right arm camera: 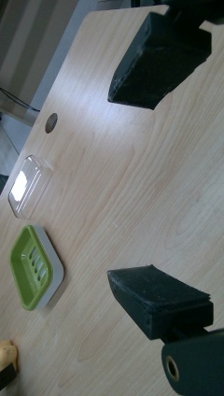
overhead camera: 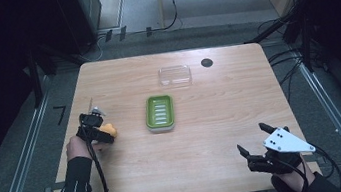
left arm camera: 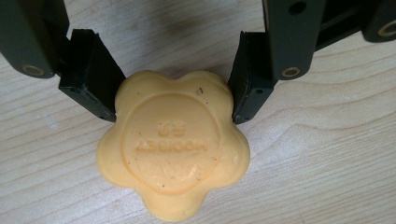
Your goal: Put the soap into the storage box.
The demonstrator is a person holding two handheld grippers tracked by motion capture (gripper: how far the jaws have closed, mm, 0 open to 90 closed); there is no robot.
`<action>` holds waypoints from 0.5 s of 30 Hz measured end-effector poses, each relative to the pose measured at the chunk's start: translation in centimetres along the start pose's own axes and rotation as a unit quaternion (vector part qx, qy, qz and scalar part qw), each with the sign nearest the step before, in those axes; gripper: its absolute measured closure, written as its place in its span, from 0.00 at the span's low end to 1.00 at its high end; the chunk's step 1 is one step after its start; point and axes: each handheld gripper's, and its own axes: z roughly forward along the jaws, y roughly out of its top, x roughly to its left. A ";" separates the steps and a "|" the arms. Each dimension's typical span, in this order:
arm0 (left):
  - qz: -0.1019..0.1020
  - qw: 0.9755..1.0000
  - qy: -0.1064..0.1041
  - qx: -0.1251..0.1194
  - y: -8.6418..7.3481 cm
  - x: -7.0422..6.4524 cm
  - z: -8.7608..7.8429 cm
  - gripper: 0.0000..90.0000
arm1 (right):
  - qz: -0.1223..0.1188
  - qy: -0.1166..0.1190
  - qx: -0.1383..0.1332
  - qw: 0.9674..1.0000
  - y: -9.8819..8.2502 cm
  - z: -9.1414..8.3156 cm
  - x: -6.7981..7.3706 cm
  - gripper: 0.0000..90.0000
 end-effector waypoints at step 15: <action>-0.002 1.000 0.008 0.024 1.1 -0.2 0.8 0.31 | 0.002 -0.001 0.000 1.000 0.0 0.0 0.0 0.15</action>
